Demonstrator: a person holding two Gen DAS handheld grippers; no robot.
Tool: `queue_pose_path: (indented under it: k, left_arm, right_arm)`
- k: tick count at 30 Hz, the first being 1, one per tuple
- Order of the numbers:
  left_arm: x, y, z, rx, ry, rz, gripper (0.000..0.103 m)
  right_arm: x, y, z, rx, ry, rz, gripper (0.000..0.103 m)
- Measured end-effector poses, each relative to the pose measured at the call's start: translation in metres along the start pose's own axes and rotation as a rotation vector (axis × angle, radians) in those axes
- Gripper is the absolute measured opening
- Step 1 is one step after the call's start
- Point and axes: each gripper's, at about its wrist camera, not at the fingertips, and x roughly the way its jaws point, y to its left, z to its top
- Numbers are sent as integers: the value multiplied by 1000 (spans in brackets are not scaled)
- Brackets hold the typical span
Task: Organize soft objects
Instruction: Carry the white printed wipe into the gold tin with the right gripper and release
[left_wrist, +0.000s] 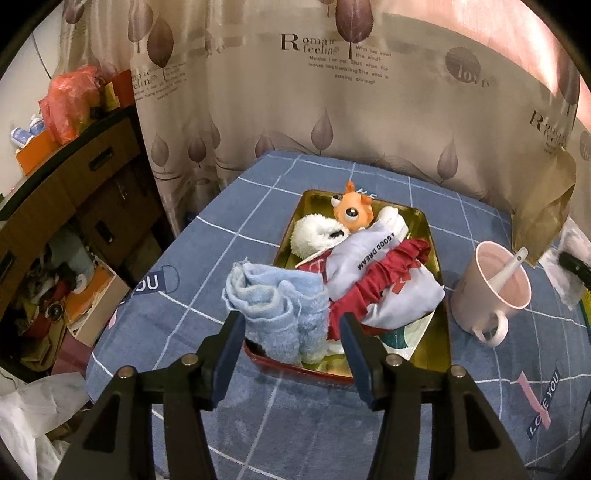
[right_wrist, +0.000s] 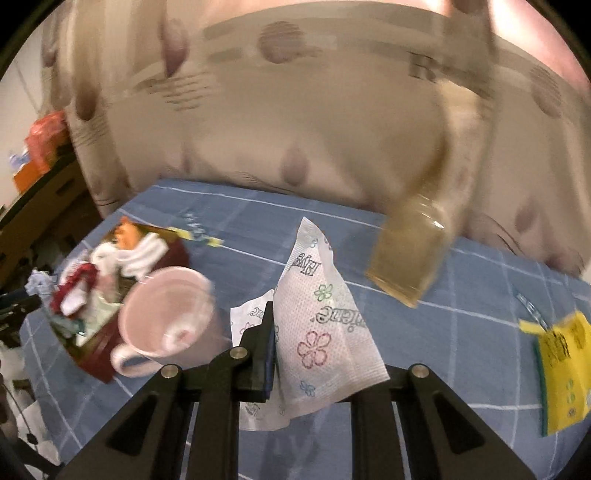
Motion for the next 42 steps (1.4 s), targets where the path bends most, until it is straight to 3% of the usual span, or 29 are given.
queue_pose_path:
  k: [12,22,42]
  left_arm:
    - [-15,-15,0,52,-60,21,54]
    - [-24,4,7,-19,-98,40,54]
    - [-16,15,9,-73,-100,97,54]
  right_arm:
    - [25,105,45,-106,-2,146,16]
    - [63,178,64,-135,29,213,16]
    - [152,202,72,-18,172,211,19]
